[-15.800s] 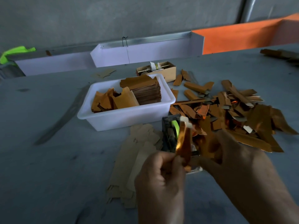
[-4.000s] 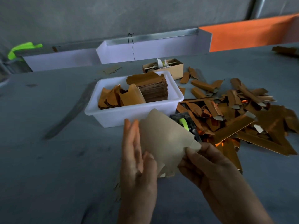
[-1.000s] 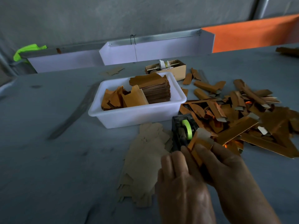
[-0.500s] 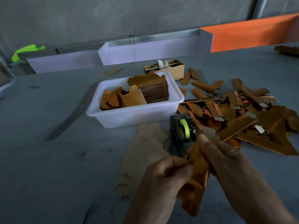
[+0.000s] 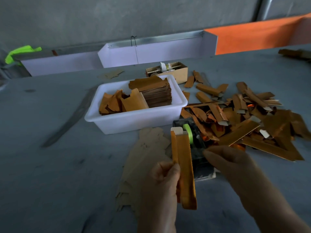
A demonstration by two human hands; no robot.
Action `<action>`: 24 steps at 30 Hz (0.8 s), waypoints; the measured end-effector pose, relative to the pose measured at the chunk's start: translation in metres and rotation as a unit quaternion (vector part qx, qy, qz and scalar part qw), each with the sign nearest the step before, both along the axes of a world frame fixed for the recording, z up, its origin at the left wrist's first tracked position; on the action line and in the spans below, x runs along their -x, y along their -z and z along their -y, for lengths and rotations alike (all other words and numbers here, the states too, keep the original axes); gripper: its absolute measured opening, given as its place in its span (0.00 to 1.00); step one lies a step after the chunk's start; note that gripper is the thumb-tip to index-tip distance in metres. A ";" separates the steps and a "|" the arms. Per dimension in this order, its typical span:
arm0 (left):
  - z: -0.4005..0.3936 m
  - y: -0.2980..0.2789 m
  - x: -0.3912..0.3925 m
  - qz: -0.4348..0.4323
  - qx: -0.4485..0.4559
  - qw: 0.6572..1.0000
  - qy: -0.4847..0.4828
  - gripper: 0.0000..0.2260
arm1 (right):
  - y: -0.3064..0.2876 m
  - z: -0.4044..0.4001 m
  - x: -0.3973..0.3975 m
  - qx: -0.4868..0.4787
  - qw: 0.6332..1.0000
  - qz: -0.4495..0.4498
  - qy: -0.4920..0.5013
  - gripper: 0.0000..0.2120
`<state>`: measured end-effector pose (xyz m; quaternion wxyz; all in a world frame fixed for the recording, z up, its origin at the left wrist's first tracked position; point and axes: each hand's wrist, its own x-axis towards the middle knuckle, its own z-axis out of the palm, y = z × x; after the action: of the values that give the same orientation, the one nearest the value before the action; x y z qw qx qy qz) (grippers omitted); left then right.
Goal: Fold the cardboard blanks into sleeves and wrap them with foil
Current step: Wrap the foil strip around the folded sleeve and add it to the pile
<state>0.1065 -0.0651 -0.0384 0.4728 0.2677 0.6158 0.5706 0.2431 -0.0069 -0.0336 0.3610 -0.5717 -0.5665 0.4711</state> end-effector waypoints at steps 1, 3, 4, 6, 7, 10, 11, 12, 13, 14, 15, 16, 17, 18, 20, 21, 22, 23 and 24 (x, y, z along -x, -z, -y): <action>-0.001 0.000 -0.001 0.004 0.002 1.000 0.001 0.09 | 0.001 -0.001 0.002 -0.014 1.000 0.015 -0.006 0.05; -0.003 0.001 -0.006 0.008 0.007 1.000 0.006 0.09 | 0.003 -0.003 0.007 -0.038 0.998 0.051 -0.016 0.06; -0.004 0.002 -0.009 0.008 0.006 1.000 0.009 0.09 | 0.002 -0.004 0.010 -0.047 0.996 0.067 -0.021 0.06; -0.006 0.004 -0.013 0.005 -0.003 1.000 0.007 0.08 | 0.003 -0.005 0.012 -0.056 0.994 0.087 -0.025 0.07; -0.007 0.005 -0.014 -0.002 -0.010 1.000 0.005 0.08 | 0.003 -0.005 0.012 -0.057 0.994 0.090 -0.026 0.08; -0.010 0.006 -0.015 -0.024 -0.029 0.999 0.004 0.08 | 0.004 -0.006 0.014 -0.051 0.996 0.073 -0.017 0.07; -0.010 0.006 -0.015 -0.024 -0.032 0.999 0.005 0.08 | 0.004 -0.006 0.016 -0.048 0.997 0.063 -0.009 0.06; -0.010 0.006 -0.015 -0.023 -0.034 0.999 0.007 0.08 | 0.005 -0.005 0.017 -0.041 0.998 0.044 0.001 0.06; -0.010 0.006 -0.015 -0.023 -0.035 0.999 0.007 0.08 | 0.006 -0.004 0.018 -0.025 1.000 0.005 0.011 0.05; -0.010 0.006 -0.016 -0.021 -0.035 0.999 0.006 0.08 | 0.005 -0.002 0.018 0.005 0.998 -0.057 0.017 0.06; -0.010 0.007 -0.016 -0.017 -0.037 0.999 0.005 0.08 | 0.004 0.000 0.017 0.043 0.991 -0.125 0.019 0.07; -0.010 0.007 -0.016 -0.010 -0.038 0.999 0.004 0.08 | 0.002 0.001 0.015 0.073 0.981 -0.180 0.025 0.08; -0.009 0.007 -0.016 -0.002 -0.040 0.999 0.004 0.08 | 0.001 0.002 0.013 0.084 0.976 -0.201 0.030 0.09; -0.009 0.006 -0.015 0.006 -0.041 0.999 0.006 0.08 | 0.001 0.002 0.010 0.076 0.979 -0.184 0.035 0.08; -0.010 0.004 -0.014 0.011 -0.045 0.999 0.009 0.08 | 0.001 0.005 0.008 0.029 0.995 -0.084 0.042 0.07; -0.010 0.004 -0.013 0.009 -0.049 0.999 0.008 0.08 | 0.000 0.007 0.007 0.002 0.999 -0.030 0.040 0.07; -0.010 0.003 -0.012 0.005 -0.055 0.998 0.006 0.08 | 0.000 0.008 0.007 -0.019 0.999 0.019 0.036 0.07; -0.010 0.002 -0.012 0.001 -0.061 0.998 0.003 0.09 | 0.001 0.010 0.007 -0.034 0.997 0.059 0.031 0.07; -0.010 0.001 -0.012 -0.002 -0.064 0.998 0.002 0.10 | 0.002 0.012 0.007 -0.045 0.994 0.090 0.028 0.07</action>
<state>0.1184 -0.0548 -0.0397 0.4549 0.3001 0.5781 0.6074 0.2363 -0.0190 -0.0356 0.3473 -0.6107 -0.6012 0.3809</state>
